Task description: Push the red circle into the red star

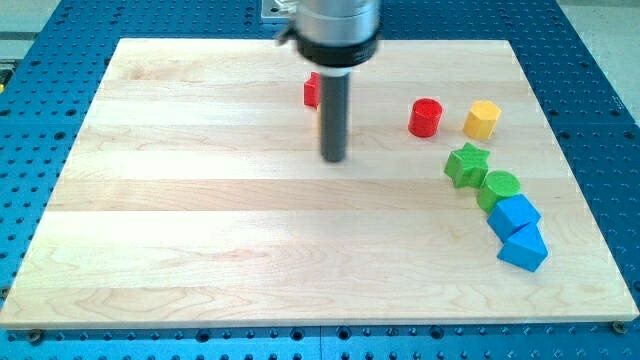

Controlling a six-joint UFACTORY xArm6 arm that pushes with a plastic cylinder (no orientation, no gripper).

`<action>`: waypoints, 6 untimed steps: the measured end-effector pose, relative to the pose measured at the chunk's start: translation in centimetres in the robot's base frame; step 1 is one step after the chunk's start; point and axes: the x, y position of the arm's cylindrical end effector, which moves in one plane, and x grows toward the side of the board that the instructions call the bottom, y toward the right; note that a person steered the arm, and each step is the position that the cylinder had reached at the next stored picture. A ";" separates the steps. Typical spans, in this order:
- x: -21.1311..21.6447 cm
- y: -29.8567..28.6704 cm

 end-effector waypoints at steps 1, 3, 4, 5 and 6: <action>0.1 10.0; -4.7 5.8; -9.2 12.1; -10.7 13.2; -11.1 3.9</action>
